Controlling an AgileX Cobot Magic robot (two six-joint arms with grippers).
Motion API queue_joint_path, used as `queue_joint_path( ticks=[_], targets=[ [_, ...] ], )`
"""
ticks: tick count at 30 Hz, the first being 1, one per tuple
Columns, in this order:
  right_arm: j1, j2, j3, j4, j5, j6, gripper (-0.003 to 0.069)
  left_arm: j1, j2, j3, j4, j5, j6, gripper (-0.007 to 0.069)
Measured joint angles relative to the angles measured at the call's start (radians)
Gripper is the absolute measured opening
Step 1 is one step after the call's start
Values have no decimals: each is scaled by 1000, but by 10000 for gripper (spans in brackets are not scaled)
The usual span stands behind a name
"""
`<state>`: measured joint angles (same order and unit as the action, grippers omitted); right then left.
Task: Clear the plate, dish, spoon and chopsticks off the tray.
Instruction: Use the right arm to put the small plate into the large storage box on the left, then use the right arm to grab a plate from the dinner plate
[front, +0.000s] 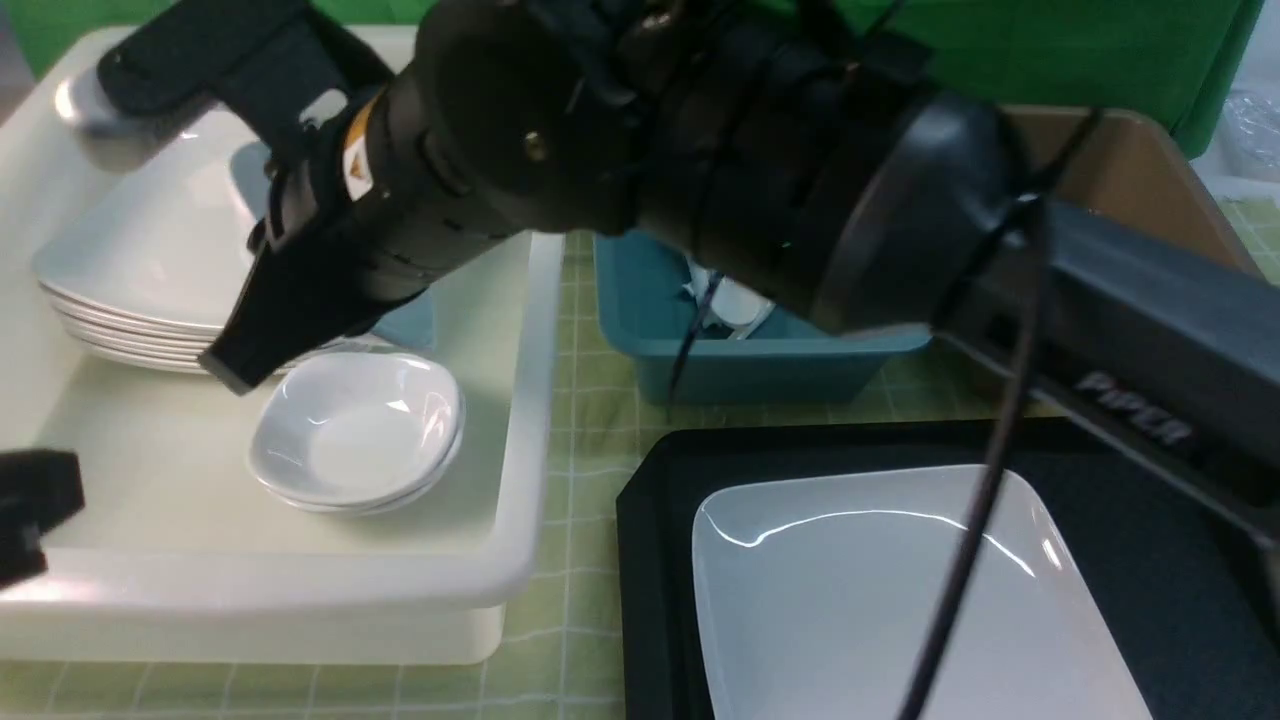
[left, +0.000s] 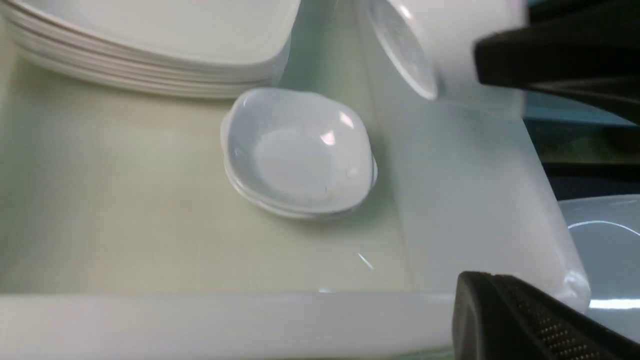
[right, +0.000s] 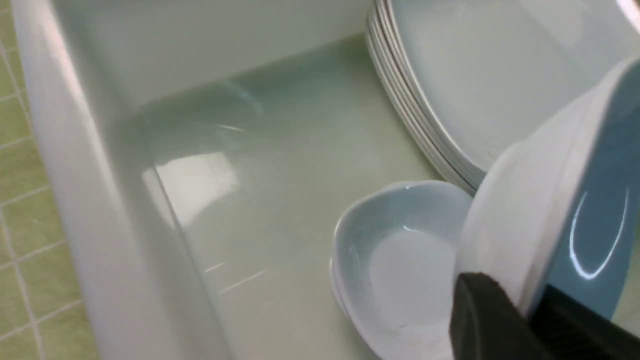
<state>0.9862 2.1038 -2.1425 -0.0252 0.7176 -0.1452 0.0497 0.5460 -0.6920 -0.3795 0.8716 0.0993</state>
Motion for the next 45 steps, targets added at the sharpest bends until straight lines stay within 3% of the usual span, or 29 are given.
queue_joint_path(
  ticks=[16, 20, 22, 26, 31, 36, 37, 40, 43, 45],
  targets=[
    [3, 214, -37, -73, -47, -31, 88, 0, -144, 54, 11, 67, -32, 3],
    [4, 216, -38, -74, -43, -20, 249, 0, -144, 54, 21, 52, -32, 3],
    [4, 215, -38, -74, -38, 1, 363, 0, -144, 55, 21, 37, -32, 3],
    [4, 189, -38, -78, 26, 14, 454, 0, -144, 55, 29, 23, -32, 3],
    [4, 86, -38, -137, 165, 24, 385, 0, -144, 55, 63, 14, -32, 3],
    [-25, -99, -41, -209, 364, 24, 156, 0, -144, 55, 73, -2, -28, 3],
    [-31, -112, -41, -214, 384, 24, 138, 0, -144, 55, 73, -2, -26, 3],
    [-130, -234, -6, -235, 449, 40, 38, 0, -144, 55, 79, 2, -1, 3],
    [-226, -328, 66, -234, 449, 52, 27, 0, -144, 55, 81, 2, 5, 3],
    [-376, -457, 214, -225, 450, 64, 26, 0, -144, 55, 83, 2, 10, 3]
  ],
)
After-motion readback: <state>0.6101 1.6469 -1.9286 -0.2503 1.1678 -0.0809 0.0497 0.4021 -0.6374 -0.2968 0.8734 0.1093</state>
